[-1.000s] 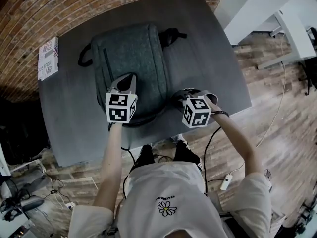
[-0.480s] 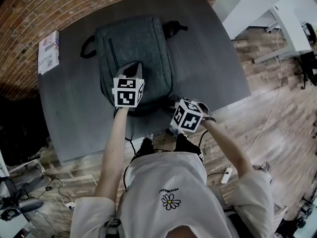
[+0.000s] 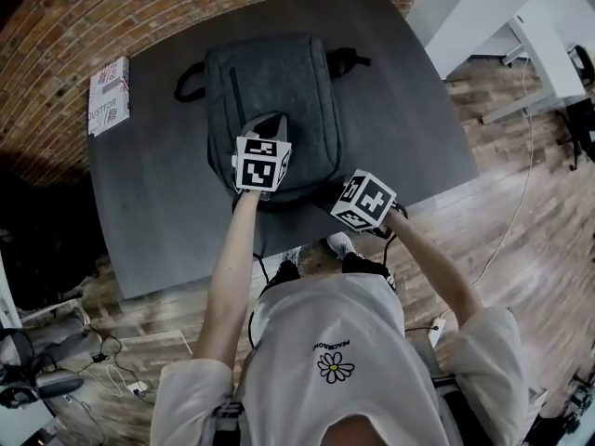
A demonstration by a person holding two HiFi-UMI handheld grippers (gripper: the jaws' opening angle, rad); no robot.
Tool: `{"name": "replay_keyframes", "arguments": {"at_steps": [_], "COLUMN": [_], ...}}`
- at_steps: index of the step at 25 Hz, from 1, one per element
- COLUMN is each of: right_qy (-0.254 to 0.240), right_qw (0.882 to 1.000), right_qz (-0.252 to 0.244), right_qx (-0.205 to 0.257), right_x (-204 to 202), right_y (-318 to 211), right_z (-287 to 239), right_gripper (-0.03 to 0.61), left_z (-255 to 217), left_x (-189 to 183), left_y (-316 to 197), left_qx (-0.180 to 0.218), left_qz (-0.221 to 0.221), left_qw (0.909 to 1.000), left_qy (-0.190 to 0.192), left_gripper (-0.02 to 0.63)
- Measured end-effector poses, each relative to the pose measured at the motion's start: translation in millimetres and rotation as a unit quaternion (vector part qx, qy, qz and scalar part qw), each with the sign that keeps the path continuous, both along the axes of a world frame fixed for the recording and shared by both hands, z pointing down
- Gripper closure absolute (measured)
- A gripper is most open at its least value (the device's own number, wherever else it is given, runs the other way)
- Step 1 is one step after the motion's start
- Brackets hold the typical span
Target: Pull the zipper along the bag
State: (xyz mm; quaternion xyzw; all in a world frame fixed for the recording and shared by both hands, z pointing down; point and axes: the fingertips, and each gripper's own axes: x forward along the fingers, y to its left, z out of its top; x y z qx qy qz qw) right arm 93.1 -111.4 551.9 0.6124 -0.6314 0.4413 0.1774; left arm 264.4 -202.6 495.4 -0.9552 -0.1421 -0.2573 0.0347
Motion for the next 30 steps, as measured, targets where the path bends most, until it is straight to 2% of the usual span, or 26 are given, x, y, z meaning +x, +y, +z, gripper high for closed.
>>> {"name": "replay_keyframes", "arguments": {"at_steps": [3,5,7,9,12,13,15,16,17,20,22,24,27,30], "right_qy": [-0.099,-0.118,-0.094,-0.069,-0.044,-0.037,-0.027,-0.022,-0.017,-0.004,0.000,-0.005,-0.027,-0.024], "right_qw": [0.993,0.989,0.992,0.994,0.996,0.996,0.996,0.996,0.996,0.996,0.994,0.988,0.970,0.957], "right_qz": [0.065,0.090,0.088,0.083,0.080,0.079,0.080,0.081,0.081,0.087,0.111,0.156,0.238,0.286], "right_qx": [0.021,0.016,-0.002,-0.013,-0.018,-0.019,-0.020,-0.021,-0.021,-0.017,-0.003,0.014,0.034,0.045], "right_x": [-7,-8,-8,-10,-6,-5,-4,-4,-4,-4,-3,0,5,7], "right_y": [-10,-17,-18,-15,-11,-10,-8,-8,-9,-10,-11,-11,-9,-10], "right_z": [1,6,12,16,14,14,13,13,12,11,10,11,15,16], "right_gripper": [0.572,0.572,0.574,0.574,0.574,0.574,0.574,0.574,0.574,0.574,0.572,0.571,0.563,0.561], "left_z": [3,3,-3,-22,-65,-72,-63,-49,-32,16,34,45,50,51], "left_x": [-3,-2,-4,-18,-61,-79,-113,-129,-145,-181,-193,-197,-196,-197], "left_y": [1,-2,-4,-15,-64,-82,-110,-116,-119,-110,-97,-84,-76,-77], "left_qx": [0.004,0.003,-0.004,-0.011,-0.001,0.006,0.010,0.003,-0.009,-0.049,-0.071,-0.077,-0.073,-0.077], "left_qz": [0.002,0.005,0.017,0.012,-0.057,-0.077,-0.088,-0.082,-0.075,-0.075,-0.083,-0.083,-0.078,-0.074], "left_qw": [1.0000,1.0000,0.9998,0.9990,0.9923,0.9900,0.9913,0.9941,0.9963,0.9956,0.9931,0.9922,0.9927,0.9923], "left_qy": [0.003,0.005,0.014,0.043,0.110,0.118,0.097,0.070,0.040,-0.027,-0.043,-0.051,-0.055,-0.062], "left_gripper": [0.615,0.617,0.615,0.614,0.614,0.614,0.608,0.507,0.483,0.482,0.486,0.486,0.488,0.483]}}
